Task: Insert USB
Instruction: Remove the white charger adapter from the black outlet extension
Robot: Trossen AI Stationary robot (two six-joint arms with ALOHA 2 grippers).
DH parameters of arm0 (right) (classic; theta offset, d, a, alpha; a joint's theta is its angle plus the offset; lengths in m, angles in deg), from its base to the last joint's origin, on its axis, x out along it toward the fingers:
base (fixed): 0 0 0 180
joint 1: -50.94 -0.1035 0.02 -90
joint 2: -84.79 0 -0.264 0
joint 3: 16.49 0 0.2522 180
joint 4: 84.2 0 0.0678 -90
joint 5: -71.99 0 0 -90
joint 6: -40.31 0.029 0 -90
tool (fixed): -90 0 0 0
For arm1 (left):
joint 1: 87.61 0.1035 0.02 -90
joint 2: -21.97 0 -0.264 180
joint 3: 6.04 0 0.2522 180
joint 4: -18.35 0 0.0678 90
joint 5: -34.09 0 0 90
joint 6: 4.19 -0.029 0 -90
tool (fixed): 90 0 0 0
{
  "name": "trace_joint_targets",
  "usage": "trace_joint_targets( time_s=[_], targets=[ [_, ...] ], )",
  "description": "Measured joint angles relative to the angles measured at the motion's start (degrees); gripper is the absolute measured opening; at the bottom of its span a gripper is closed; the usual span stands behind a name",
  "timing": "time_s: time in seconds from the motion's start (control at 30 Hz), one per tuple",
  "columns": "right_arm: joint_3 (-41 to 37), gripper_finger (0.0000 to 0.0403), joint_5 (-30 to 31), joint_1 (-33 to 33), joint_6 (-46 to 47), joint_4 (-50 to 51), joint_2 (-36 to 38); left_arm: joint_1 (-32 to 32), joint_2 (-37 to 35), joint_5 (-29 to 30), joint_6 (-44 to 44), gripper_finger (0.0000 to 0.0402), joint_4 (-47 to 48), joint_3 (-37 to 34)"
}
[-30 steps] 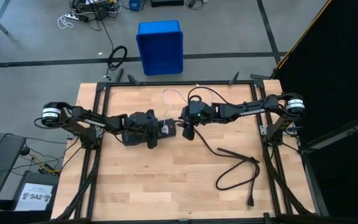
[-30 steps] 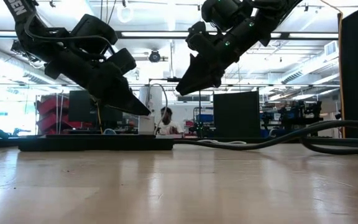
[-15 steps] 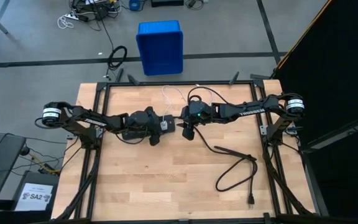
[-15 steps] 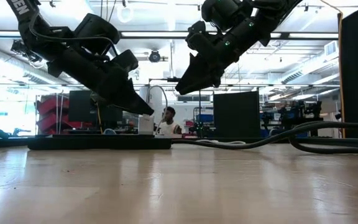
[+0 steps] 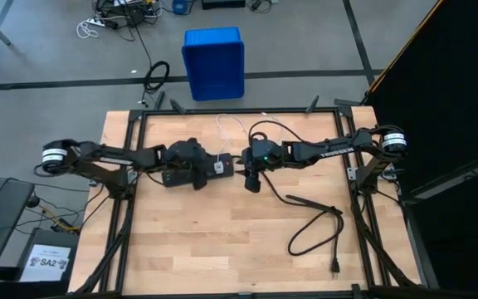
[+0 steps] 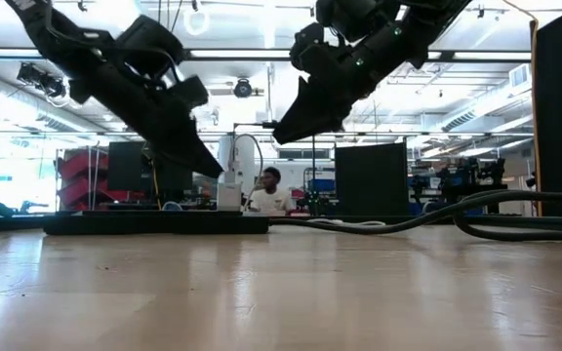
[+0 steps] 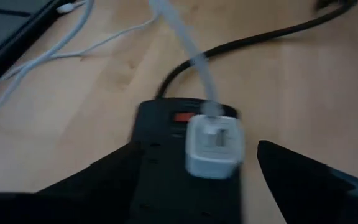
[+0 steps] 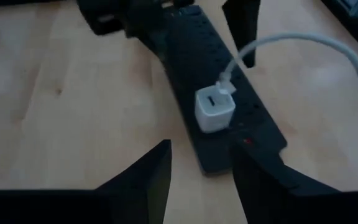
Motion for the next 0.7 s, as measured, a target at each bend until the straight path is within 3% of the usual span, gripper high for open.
trace_joint_targets(
  time_s=[0.17,0.37,0.53,0.7],
  targets=[
    [0.0,0.0129,-4.43,-0.33,-0.72,-1.71,1.32,-0.04,-8.03,-1.14,3.1,0.0286,1.88,-1.24],
    [-3.59,0.0121,-3.36,0.11,-1.69,-1.05,8.7,-0.2,-19.74,-1.38,3.58,0.0262,4.21,-4.27],
    [-14.97,0.011,4.4,1.09,0.9,-3.42,21.7,-0.22,-27.85,3.78,4.33,0.0244,4.22,-8.59],
    [-30.86,0.0101,6.78,1.31,1.2,-19.07,33.57,-0.2,-28.03,5.33,5.85,0.0228,-6.6,-16.12]
  ],
)
